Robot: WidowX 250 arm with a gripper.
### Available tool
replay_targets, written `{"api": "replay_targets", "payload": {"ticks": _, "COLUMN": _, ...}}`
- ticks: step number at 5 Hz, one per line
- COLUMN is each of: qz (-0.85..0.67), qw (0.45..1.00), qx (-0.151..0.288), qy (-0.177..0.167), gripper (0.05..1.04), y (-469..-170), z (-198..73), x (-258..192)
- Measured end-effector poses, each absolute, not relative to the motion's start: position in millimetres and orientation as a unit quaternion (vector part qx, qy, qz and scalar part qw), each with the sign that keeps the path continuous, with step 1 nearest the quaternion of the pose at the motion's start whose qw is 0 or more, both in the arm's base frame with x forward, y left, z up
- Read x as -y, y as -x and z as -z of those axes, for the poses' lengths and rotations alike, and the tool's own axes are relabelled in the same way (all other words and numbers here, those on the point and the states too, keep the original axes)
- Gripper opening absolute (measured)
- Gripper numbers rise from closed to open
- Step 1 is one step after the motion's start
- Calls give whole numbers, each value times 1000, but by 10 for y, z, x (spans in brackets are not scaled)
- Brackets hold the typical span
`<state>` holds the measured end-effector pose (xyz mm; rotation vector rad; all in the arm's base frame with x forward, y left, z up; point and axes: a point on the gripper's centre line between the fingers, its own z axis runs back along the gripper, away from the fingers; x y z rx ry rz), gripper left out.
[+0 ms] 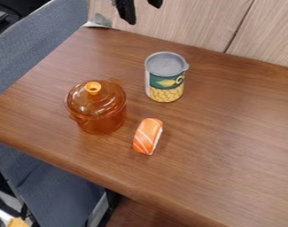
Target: Open the bottle top
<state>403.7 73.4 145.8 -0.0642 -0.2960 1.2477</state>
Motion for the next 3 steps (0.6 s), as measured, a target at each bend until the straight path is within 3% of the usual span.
{"api": "replay_targets", "payload": {"ticks": 1, "qz": -585, "qw": 801, "qx": 122, "qy": 24, "gripper": 999, "y": -4034, "z": -1326, "x": -729}}
{"api": "replay_targets", "payload": {"ticks": 3, "qz": -619, "qw": 780, "qx": 92, "qy": 14, "gripper": 999, "y": -3926, "z": -1338, "x": -829}}
